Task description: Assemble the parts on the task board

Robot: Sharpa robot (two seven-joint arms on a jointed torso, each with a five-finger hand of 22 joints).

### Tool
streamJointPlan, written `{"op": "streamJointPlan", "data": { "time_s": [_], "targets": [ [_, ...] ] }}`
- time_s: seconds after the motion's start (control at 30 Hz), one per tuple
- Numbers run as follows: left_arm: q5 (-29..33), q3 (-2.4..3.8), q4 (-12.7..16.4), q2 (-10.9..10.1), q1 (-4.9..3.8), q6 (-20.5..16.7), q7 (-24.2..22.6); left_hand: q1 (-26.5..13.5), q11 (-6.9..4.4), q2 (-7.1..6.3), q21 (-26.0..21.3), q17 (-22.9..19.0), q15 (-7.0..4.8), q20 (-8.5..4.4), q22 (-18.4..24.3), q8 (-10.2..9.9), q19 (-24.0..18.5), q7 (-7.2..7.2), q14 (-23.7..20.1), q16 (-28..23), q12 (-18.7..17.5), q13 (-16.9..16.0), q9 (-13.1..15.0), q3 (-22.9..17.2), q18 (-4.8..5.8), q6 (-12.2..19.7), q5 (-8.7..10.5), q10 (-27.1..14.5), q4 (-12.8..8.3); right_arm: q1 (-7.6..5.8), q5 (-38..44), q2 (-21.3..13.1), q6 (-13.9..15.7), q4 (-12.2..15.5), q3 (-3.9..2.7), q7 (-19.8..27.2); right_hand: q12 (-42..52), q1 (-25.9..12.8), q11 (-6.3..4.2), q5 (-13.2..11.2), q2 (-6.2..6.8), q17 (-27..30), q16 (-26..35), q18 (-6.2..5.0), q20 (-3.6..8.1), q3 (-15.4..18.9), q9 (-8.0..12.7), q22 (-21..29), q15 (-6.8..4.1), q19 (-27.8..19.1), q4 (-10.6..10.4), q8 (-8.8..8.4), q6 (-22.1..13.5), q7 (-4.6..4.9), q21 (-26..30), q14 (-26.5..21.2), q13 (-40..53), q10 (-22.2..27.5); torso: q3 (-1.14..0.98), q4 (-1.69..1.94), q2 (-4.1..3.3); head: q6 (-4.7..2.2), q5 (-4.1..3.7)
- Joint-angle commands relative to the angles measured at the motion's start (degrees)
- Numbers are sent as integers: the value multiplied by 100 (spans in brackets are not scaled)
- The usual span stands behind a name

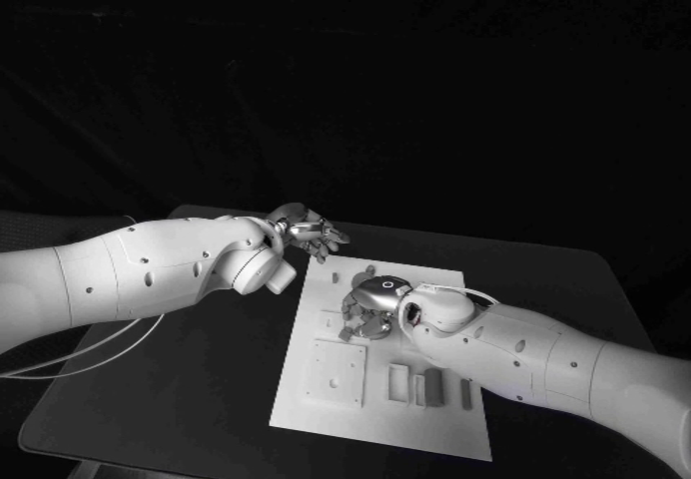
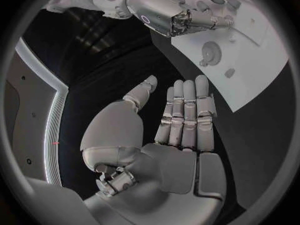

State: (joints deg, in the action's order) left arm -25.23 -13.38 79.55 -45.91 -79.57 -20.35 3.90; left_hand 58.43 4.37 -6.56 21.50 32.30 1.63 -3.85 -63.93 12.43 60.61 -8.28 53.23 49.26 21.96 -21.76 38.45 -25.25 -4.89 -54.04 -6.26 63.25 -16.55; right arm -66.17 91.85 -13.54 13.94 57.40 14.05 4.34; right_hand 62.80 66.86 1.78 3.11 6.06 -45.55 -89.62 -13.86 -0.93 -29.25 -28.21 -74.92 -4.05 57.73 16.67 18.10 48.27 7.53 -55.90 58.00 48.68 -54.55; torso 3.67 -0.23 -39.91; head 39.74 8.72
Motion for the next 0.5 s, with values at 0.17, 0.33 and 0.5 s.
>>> {"op": "streamJointPlan", "data": {
  "time_s": [0.17, 0.33, 0.5],
  "targets": [
    [-16, 6, 1, 2, -9, 45, -121, 5, 25, -48, -45, 10, 48, 29, -9, 24, 3, -28, -18, -50, -45, 19, -19, 100, -72, 44, -16, 6, 5, 3, 26, -2, -63, 31, 2, 49, 8, 149, 123, -6, 108, 5, 3, -114, -24, 55, 167, -21, 105, -51, 17, -333, -577, 186, 49, -40, -4, 54, -2, -1, -1, -8, -1],
    [-17, 6, 7, -11, -9, 53, -119, 10, 25, -60, -50, 11, 49, 29, -9, 23, 4, -29, -19, -52, -45, 22, -22, 112, -73, 49, -31, 7, 5, 2, 31, -28, -85, 49, 2, 108, 9, 161, 125, -31, 153, 3, 2, -114, -33, 79, 173, -22, 109, -66, 19, -339, -592, 186, 55, -57, -2, 73, 6, 9, -4, -15, -7],
    [-17, 6, 7, -24, -9, 54, -125, 17, 24, -59, -52, 12, 48, 28, -9, 23, 5, -30, -19, -53, -44, 23, -23, 116, -74, 51, -37, 7, 5, 3, -1, -32, -122, 108, 2, 188, 20, 185, 61, -29, 120, -2, -9, -114, -41, 100, 153, -26, 63, -71, 16, -294, -540, 111, 53, -76, 4, 83, 6, 15, -14, -9, 6]
  ]
}}
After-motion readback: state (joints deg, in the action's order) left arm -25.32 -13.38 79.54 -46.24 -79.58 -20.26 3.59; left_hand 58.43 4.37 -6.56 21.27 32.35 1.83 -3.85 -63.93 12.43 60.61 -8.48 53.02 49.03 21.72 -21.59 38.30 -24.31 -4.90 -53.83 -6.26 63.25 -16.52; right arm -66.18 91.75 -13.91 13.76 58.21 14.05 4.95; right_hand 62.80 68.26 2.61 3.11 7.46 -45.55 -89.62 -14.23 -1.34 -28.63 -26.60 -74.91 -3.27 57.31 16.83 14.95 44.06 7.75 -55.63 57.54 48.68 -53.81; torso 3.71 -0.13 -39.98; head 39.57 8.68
